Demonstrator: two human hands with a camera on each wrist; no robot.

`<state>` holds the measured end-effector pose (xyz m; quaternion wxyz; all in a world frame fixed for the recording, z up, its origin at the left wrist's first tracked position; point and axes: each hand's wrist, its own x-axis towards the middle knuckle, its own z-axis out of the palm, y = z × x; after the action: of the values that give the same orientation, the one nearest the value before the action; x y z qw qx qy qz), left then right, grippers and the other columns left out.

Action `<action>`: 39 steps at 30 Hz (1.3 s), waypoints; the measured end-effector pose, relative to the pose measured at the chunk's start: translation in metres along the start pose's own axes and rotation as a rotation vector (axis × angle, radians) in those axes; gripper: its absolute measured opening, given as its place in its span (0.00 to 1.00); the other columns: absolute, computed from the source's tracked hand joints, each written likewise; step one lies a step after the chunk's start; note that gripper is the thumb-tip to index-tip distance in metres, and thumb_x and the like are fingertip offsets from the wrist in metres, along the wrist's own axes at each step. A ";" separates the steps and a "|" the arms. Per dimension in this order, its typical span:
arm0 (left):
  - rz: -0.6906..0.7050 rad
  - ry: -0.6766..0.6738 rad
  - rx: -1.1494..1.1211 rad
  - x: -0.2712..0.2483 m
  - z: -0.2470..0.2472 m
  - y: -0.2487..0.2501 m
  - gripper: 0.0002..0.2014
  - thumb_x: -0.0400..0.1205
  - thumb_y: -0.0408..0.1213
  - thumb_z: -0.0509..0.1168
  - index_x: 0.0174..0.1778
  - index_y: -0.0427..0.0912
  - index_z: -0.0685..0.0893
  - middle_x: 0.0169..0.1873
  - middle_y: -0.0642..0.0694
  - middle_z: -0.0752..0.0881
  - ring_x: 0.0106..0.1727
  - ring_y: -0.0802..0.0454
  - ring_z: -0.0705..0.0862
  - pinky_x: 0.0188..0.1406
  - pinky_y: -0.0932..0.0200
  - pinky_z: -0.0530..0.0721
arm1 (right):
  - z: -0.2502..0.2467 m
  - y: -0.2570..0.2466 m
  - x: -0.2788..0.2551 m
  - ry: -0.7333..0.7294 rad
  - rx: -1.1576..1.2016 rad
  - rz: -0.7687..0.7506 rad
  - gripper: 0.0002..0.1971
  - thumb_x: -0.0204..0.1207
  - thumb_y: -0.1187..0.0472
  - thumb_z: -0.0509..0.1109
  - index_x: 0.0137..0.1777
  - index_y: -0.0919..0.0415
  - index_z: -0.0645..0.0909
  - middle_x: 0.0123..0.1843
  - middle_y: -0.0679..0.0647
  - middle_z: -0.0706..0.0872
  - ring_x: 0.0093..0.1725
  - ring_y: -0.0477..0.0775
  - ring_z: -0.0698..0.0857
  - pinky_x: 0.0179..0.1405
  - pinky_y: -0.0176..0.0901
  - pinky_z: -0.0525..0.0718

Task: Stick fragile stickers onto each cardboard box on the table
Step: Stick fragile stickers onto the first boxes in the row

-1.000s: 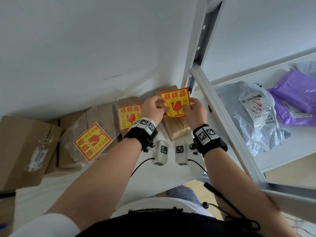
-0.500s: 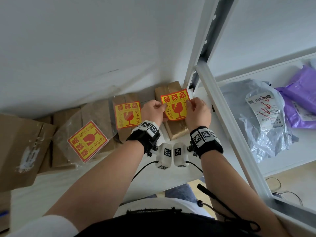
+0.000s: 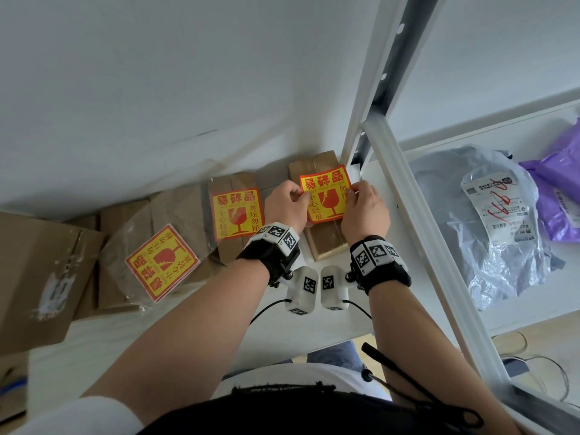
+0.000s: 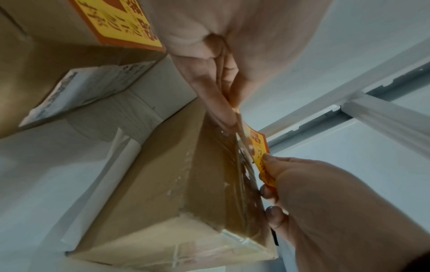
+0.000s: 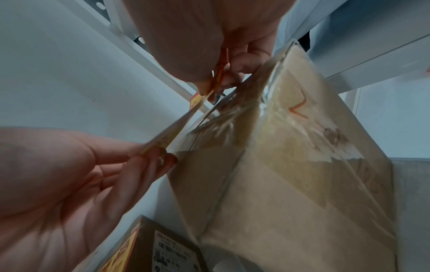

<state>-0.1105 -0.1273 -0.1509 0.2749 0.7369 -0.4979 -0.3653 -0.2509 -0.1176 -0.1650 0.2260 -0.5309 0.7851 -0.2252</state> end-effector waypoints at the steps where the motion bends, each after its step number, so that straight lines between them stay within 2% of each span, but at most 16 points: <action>1: 0.003 -0.003 0.023 0.000 0.001 0.000 0.06 0.83 0.43 0.68 0.43 0.46 0.81 0.39 0.49 0.87 0.39 0.47 0.89 0.40 0.46 0.90 | 0.000 0.000 0.001 0.000 0.004 0.000 0.10 0.87 0.58 0.58 0.58 0.59 0.80 0.53 0.54 0.85 0.49 0.59 0.84 0.41 0.48 0.79; 4: 0.021 0.000 0.084 0.000 0.002 0.001 0.07 0.85 0.43 0.66 0.44 0.45 0.79 0.38 0.50 0.86 0.40 0.48 0.87 0.41 0.52 0.86 | 0.001 0.001 0.000 -0.003 -0.013 -0.005 0.10 0.87 0.57 0.58 0.58 0.59 0.80 0.55 0.54 0.85 0.49 0.60 0.84 0.40 0.47 0.76; 9: 0.029 -0.001 0.156 0.000 0.003 0.000 0.07 0.86 0.43 0.65 0.46 0.45 0.78 0.39 0.50 0.85 0.38 0.52 0.82 0.34 0.61 0.73 | 0.000 0.003 0.000 -0.004 -0.020 0.001 0.10 0.87 0.58 0.57 0.58 0.59 0.79 0.55 0.54 0.85 0.49 0.60 0.83 0.39 0.45 0.71; 11: 0.020 -0.014 0.154 0.001 0.005 -0.001 0.07 0.86 0.44 0.65 0.46 0.45 0.79 0.40 0.50 0.86 0.39 0.53 0.83 0.34 0.61 0.76 | 0.000 0.004 0.001 0.000 -0.016 -0.003 0.10 0.87 0.58 0.57 0.57 0.59 0.79 0.55 0.54 0.85 0.47 0.59 0.83 0.38 0.45 0.71; 14: -0.013 -0.038 0.104 0.004 0.007 -0.006 0.08 0.85 0.45 0.66 0.45 0.45 0.80 0.38 0.48 0.87 0.36 0.47 0.89 0.37 0.48 0.89 | 0.002 0.005 0.001 0.004 -0.019 -0.010 0.10 0.87 0.57 0.58 0.56 0.59 0.79 0.54 0.54 0.84 0.43 0.56 0.80 0.38 0.44 0.70; 17: -0.030 -0.052 0.118 0.006 0.008 -0.008 0.08 0.83 0.46 0.67 0.43 0.47 0.79 0.36 0.46 0.88 0.34 0.45 0.90 0.36 0.43 0.91 | 0.004 0.005 0.000 0.012 -0.030 -0.016 0.09 0.86 0.56 0.59 0.56 0.59 0.79 0.52 0.53 0.84 0.44 0.57 0.82 0.37 0.44 0.71; 21: -0.013 -0.043 0.142 0.008 0.008 -0.008 0.08 0.84 0.46 0.67 0.44 0.46 0.80 0.36 0.47 0.88 0.34 0.45 0.89 0.36 0.44 0.91 | 0.005 0.005 -0.001 0.012 -0.031 -0.029 0.10 0.86 0.54 0.60 0.55 0.59 0.79 0.52 0.53 0.84 0.44 0.59 0.83 0.36 0.45 0.75; 25: 0.013 -0.044 0.232 0.007 0.009 -0.007 0.08 0.84 0.45 0.66 0.44 0.46 0.79 0.34 0.47 0.88 0.34 0.47 0.89 0.39 0.48 0.90 | 0.005 0.006 0.000 -0.001 -0.060 -0.049 0.10 0.85 0.53 0.62 0.56 0.58 0.78 0.52 0.52 0.84 0.40 0.54 0.77 0.36 0.44 0.72; 28: 0.027 -0.036 0.303 0.006 0.008 -0.003 0.08 0.85 0.45 0.64 0.43 0.45 0.78 0.32 0.47 0.87 0.33 0.49 0.86 0.32 0.54 0.84 | 0.004 0.006 0.000 -0.011 -0.062 -0.050 0.10 0.84 0.52 0.64 0.56 0.58 0.78 0.52 0.52 0.84 0.40 0.52 0.76 0.35 0.43 0.71; 30: 0.024 -0.026 0.348 0.005 0.008 -0.001 0.09 0.85 0.45 0.64 0.43 0.44 0.77 0.34 0.48 0.85 0.35 0.48 0.84 0.29 0.58 0.75 | 0.004 0.006 0.001 -0.016 -0.062 -0.054 0.10 0.84 0.52 0.64 0.57 0.58 0.78 0.52 0.51 0.84 0.40 0.52 0.76 0.35 0.43 0.70; 34: -0.023 0.005 0.418 0.001 0.009 -0.002 0.13 0.85 0.49 0.64 0.50 0.44 0.72 0.39 0.47 0.84 0.36 0.45 0.84 0.28 0.57 0.75 | 0.003 0.005 -0.001 -0.008 -0.069 -0.078 0.13 0.83 0.50 0.65 0.61 0.57 0.77 0.55 0.53 0.83 0.45 0.57 0.84 0.35 0.42 0.70; 35: 0.015 0.028 0.446 -0.001 0.009 -0.003 0.12 0.86 0.49 0.64 0.51 0.44 0.72 0.40 0.47 0.84 0.36 0.46 0.84 0.27 0.57 0.74 | 0.004 0.006 -0.002 0.002 -0.063 -0.082 0.16 0.82 0.49 0.66 0.64 0.56 0.76 0.57 0.54 0.82 0.47 0.58 0.85 0.35 0.44 0.72; 37: 0.179 0.081 0.497 -0.004 0.010 -0.007 0.11 0.85 0.43 0.65 0.58 0.44 0.73 0.48 0.46 0.82 0.39 0.47 0.85 0.28 0.60 0.74 | 0.005 0.009 -0.004 0.020 -0.058 -0.077 0.22 0.82 0.46 0.67 0.72 0.53 0.73 0.62 0.56 0.80 0.51 0.59 0.85 0.37 0.48 0.80; 38: 0.276 0.091 0.511 -0.004 0.011 -0.009 0.14 0.85 0.41 0.66 0.64 0.44 0.74 0.55 0.44 0.81 0.45 0.46 0.85 0.33 0.61 0.78 | 0.006 0.011 -0.005 0.031 -0.072 -0.086 0.24 0.82 0.46 0.66 0.76 0.51 0.71 0.64 0.56 0.78 0.53 0.59 0.84 0.39 0.50 0.84; 39: 0.358 0.077 0.532 -0.003 0.014 -0.012 0.19 0.85 0.41 0.66 0.72 0.45 0.73 0.64 0.40 0.79 0.55 0.44 0.85 0.42 0.58 0.83 | 0.008 0.013 -0.006 0.037 -0.092 -0.114 0.25 0.83 0.47 0.64 0.78 0.49 0.69 0.67 0.58 0.77 0.56 0.60 0.84 0.43 0.53 0.86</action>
<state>-0.1165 -0.1207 -0.1671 0.1512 0.6969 -0.6869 -0.1402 -0.2533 -0.1082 -0.1788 0.1735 -0.5803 0.7672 -0.2112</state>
